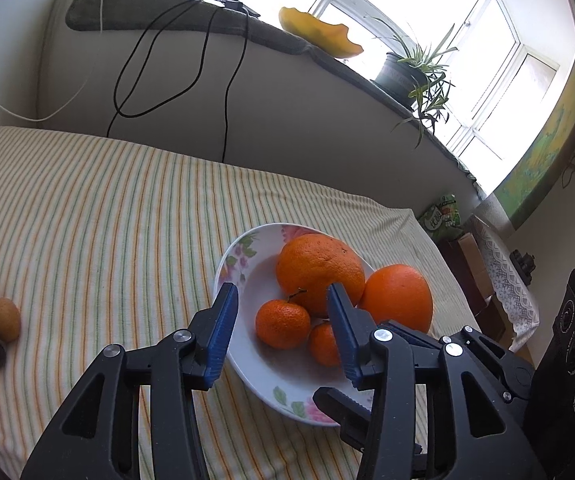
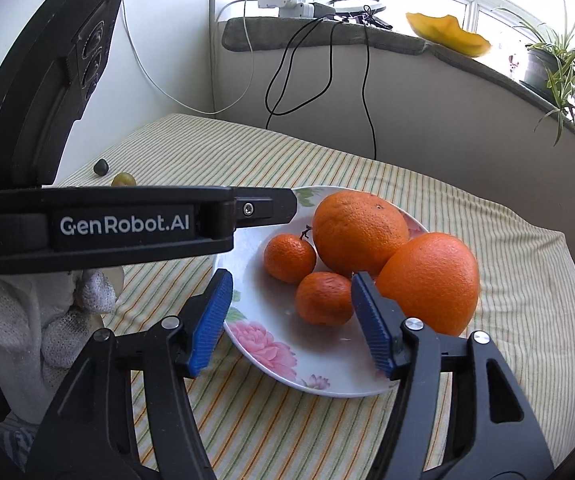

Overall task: Organize fruits
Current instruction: 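Open the right tool over the plate while the left tool releases its tangerine, then grasp a brown round fruit with the right tool while the left tool grasps a small tangerine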

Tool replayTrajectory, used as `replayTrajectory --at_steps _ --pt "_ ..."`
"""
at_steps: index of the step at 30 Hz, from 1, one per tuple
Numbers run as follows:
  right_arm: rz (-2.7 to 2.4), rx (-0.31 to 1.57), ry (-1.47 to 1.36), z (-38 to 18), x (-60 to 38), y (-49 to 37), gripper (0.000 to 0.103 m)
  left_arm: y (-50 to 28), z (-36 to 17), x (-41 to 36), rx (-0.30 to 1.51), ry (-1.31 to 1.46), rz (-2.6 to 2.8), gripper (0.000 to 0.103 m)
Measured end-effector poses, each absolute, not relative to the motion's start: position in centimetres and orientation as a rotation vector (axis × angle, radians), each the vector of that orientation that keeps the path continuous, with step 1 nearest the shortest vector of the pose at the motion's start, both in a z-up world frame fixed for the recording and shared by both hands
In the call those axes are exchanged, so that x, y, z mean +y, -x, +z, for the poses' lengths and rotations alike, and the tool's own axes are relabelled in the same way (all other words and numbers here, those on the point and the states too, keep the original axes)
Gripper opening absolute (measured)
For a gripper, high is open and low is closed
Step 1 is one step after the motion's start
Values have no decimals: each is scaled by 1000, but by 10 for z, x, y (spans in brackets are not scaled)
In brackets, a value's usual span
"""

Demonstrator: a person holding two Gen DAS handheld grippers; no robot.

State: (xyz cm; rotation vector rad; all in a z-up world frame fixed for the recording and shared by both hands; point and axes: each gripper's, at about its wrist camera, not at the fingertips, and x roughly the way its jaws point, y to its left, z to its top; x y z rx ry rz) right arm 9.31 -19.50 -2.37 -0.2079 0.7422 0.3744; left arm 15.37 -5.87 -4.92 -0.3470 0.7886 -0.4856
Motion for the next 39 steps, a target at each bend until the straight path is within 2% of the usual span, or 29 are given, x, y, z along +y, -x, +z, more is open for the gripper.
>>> replayTrajectory --at_steps 6,23,39 --pt "367 726 212 -18 -195 -88 70 -145 -45 -56 772 336 -472 45" --pt "462 726 171 -3 -176 -81 70 -101 -28 -2 687 277 -313 45" --pt "692 858 93 -16 -100 -132 69 -58 -68 78 738 261 -93 45"
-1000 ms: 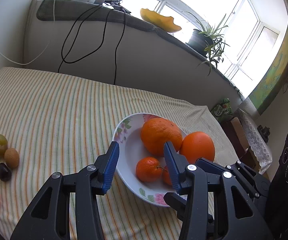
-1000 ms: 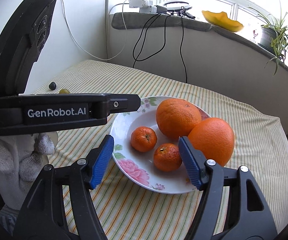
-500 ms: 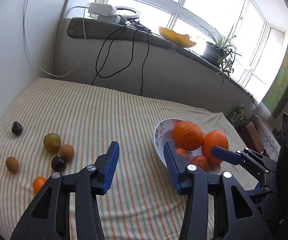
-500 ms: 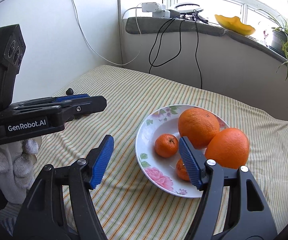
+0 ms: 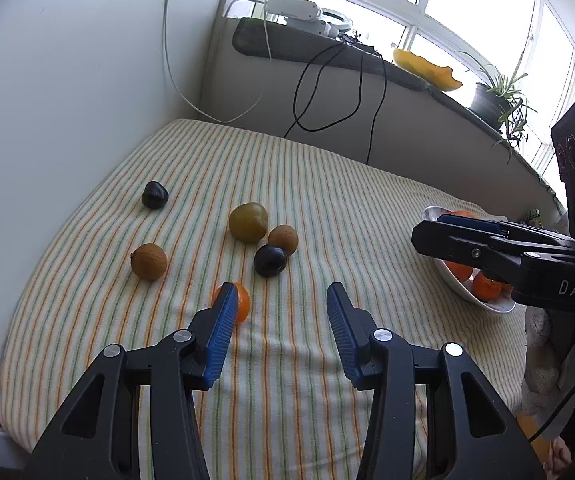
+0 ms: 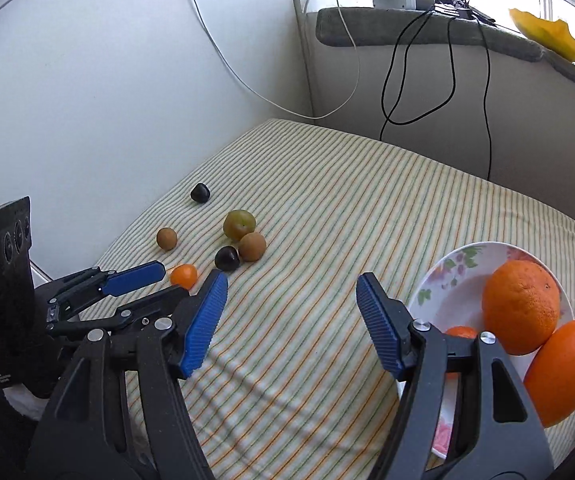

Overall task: Organize fruits
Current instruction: 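Grasp a brown round fruit with the right tool while the left tool grasps a small tangerine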

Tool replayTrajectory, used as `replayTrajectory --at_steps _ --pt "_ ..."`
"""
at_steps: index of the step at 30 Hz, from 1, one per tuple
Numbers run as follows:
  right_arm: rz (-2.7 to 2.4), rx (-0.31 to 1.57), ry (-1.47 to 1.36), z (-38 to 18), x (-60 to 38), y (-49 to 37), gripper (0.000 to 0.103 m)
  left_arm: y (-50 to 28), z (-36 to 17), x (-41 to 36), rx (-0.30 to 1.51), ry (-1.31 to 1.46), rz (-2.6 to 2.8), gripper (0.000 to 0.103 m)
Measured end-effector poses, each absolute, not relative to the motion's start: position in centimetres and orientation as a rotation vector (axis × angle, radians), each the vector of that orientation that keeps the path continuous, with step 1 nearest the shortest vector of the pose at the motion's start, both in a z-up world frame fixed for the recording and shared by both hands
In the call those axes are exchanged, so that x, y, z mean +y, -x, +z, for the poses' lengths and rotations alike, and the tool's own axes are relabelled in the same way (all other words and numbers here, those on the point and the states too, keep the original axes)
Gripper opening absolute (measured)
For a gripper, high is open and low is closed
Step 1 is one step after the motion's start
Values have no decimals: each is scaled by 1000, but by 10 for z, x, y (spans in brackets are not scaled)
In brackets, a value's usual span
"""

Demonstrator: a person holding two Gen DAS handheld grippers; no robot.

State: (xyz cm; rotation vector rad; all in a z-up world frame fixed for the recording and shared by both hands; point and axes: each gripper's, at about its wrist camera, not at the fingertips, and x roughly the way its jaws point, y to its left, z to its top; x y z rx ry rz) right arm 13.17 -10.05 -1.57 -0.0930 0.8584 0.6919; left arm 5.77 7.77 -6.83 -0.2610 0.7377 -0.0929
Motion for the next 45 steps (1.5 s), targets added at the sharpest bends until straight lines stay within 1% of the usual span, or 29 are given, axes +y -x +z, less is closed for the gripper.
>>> replayTrajectory --at_steps 6,10,15,21,26,32,35,36,37,39,45 --pt "736 936 45 -28 -70 -152 56 -61 -80 89 757 269 -75 45" --pt "750 988 22 -39 -53 -168 49 -63 -88 95 774 285 -73 45" --pt "755 1051 27 -56 -30 -184 43 -67 -94 98 782 287 -75 45" --pt "771 1120 -40 -72 -19 -200 41 -71 -99 101 789 286 -76 44" --pt "777 1150 -44 -80 -11 -203 41 -75 -102 100 796 281 -81 44" --pt "780 1178 -73 -87 -6 -207 36 -73 -103 102 798 285 -75 36" --pt "776 1181 -79 -87 -8 -209 32 -72 -103 101 798 274 -73 30" --pt "774 1179 -79 -86 -8 -209 27 -71 -104 101 797 274 -74 27" --pt "776 1180 -83 -85 -9 -210 26 -71 -104 101 797 274 -77 24" --pt "776 1178 -97 -83 -14 -210 26 -71 -104 99 795 267 -79 22" --pt "774 1159 -109 -77 -20 -207 26 -73 -104 98 787 280 -80 22"
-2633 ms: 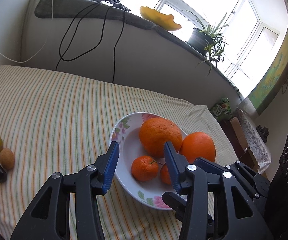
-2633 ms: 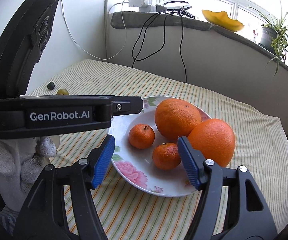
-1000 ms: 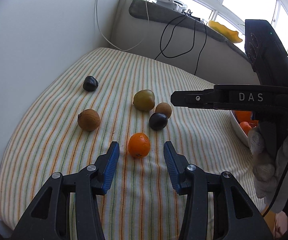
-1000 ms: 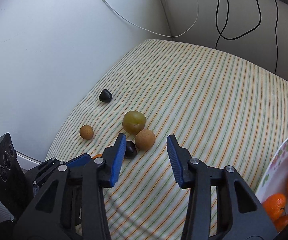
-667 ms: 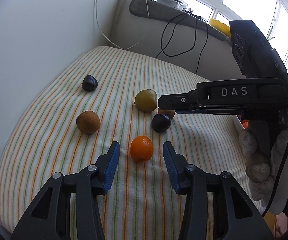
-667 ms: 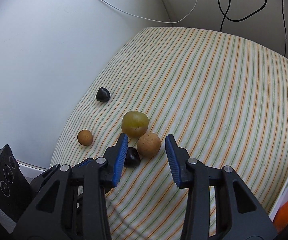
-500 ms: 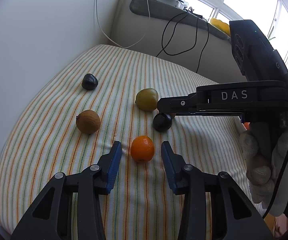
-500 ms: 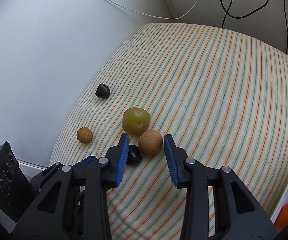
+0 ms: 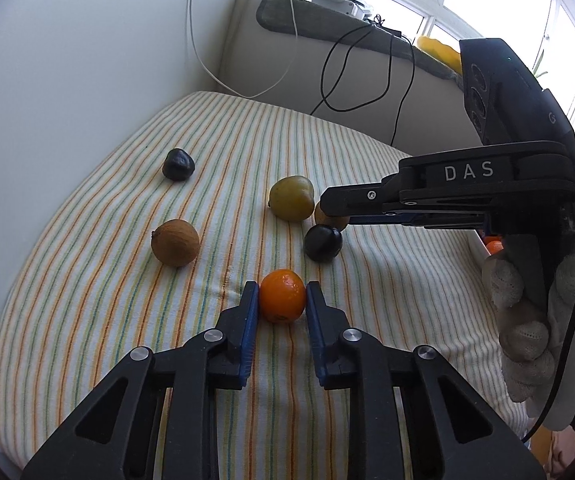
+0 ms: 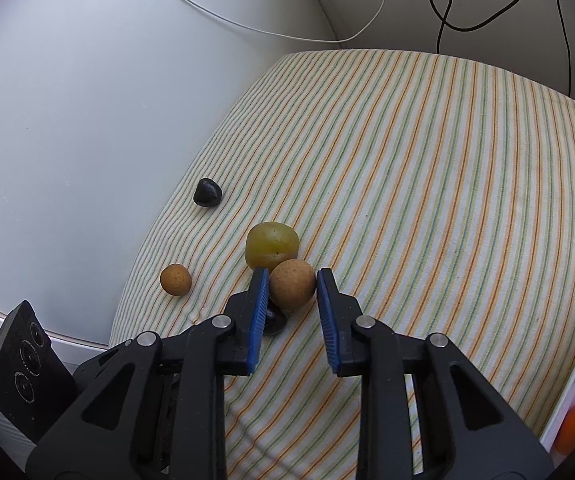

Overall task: Organize fruits
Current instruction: 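Grasp a brown round fruit with the right tool while the left tool grasps a small tangerine, then carry the brown fruit and tangerine into the plate with both tools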

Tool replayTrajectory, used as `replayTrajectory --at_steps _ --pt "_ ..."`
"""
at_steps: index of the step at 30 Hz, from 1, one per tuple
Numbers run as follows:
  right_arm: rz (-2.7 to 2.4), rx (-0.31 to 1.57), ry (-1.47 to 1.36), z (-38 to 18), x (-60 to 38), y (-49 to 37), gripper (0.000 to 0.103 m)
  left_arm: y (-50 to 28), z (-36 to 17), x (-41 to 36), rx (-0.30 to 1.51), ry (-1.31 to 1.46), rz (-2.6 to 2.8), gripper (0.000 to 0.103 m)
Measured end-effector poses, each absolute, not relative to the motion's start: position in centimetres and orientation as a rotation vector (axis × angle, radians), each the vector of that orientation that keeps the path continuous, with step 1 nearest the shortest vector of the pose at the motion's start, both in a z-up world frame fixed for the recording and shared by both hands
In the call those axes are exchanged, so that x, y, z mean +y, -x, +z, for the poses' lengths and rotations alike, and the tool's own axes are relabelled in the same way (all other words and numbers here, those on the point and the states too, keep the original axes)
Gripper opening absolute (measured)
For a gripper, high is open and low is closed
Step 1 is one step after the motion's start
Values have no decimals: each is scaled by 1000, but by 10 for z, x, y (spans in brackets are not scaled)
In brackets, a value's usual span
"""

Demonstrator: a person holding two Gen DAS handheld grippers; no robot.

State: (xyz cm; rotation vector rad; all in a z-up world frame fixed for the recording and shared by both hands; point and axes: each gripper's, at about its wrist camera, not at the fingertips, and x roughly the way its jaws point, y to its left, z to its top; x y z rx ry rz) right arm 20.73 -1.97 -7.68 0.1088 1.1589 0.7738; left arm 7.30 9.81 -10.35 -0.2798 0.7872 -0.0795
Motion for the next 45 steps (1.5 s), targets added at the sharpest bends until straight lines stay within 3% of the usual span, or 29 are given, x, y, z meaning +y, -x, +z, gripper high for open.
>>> replayTrajectory --at_steps 26,45 --pt "666 887 -1 -1 -122 -117 26 -72 -67 56 726 305 -206 21" --pt "481 817 82 -11 -192 -87 26 -118 -52 -19 720 281 -380 21"
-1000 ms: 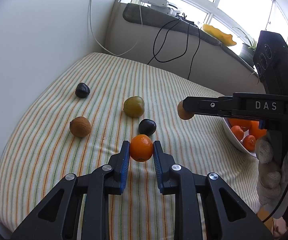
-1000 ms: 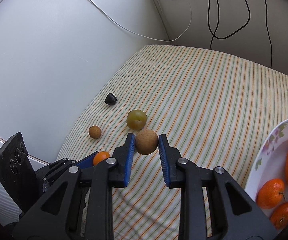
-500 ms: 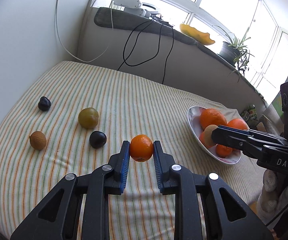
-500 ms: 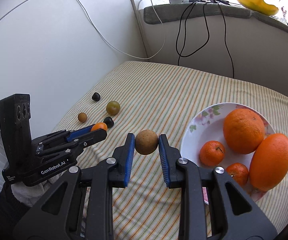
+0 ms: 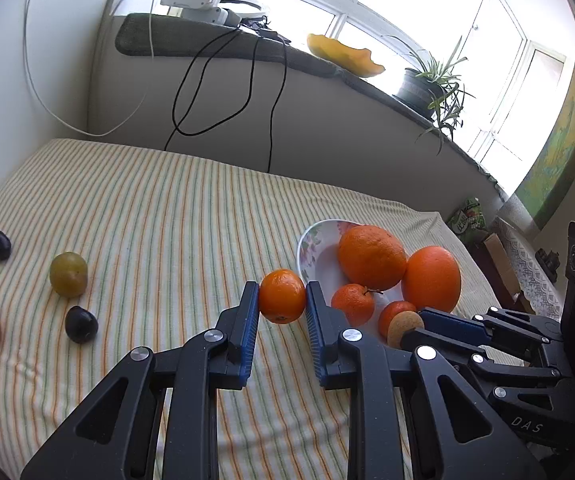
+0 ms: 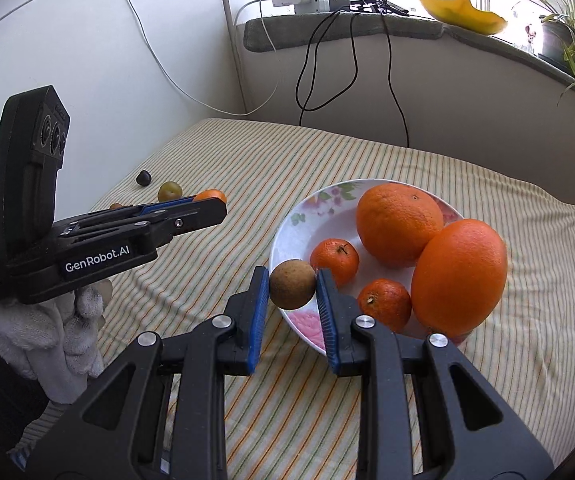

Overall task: Organize fruits
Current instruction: 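Carry the brown fruit and tangerine into the plate with both tools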

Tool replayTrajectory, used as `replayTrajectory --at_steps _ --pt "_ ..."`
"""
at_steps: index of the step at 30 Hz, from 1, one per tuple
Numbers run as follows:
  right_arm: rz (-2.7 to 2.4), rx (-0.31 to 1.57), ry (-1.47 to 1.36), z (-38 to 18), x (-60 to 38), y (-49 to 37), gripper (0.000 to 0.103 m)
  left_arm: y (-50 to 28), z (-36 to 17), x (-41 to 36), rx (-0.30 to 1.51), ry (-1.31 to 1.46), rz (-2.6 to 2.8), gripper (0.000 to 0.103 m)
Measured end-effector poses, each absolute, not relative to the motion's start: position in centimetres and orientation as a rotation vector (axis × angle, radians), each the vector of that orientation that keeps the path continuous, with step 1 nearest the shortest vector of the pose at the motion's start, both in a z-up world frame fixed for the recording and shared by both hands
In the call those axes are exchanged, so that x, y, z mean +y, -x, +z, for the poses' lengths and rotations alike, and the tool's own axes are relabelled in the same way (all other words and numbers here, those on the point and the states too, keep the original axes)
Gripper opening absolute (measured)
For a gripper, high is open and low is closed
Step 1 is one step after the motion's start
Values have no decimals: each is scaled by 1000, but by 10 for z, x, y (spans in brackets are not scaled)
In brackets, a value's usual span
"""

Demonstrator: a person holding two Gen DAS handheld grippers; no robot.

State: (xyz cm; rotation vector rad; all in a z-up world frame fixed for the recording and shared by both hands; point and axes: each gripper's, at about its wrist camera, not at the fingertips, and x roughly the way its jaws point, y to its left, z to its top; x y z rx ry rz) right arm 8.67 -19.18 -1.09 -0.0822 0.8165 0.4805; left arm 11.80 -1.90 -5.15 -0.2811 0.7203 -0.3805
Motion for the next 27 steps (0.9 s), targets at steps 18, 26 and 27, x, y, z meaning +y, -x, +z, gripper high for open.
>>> replayTrajectory --at_steps 18,26,27 --pt "451 805 122 -24 -201 -90 26 -155 -56 -67 764 234 -457 21" --pt "445 800 136 -24 -200 -89 26 -161 -56 -75 778 207 -460 21" --pt "446 798 141 -24 -199 -88 26 -161 -56 -76 779 205 -461 21"
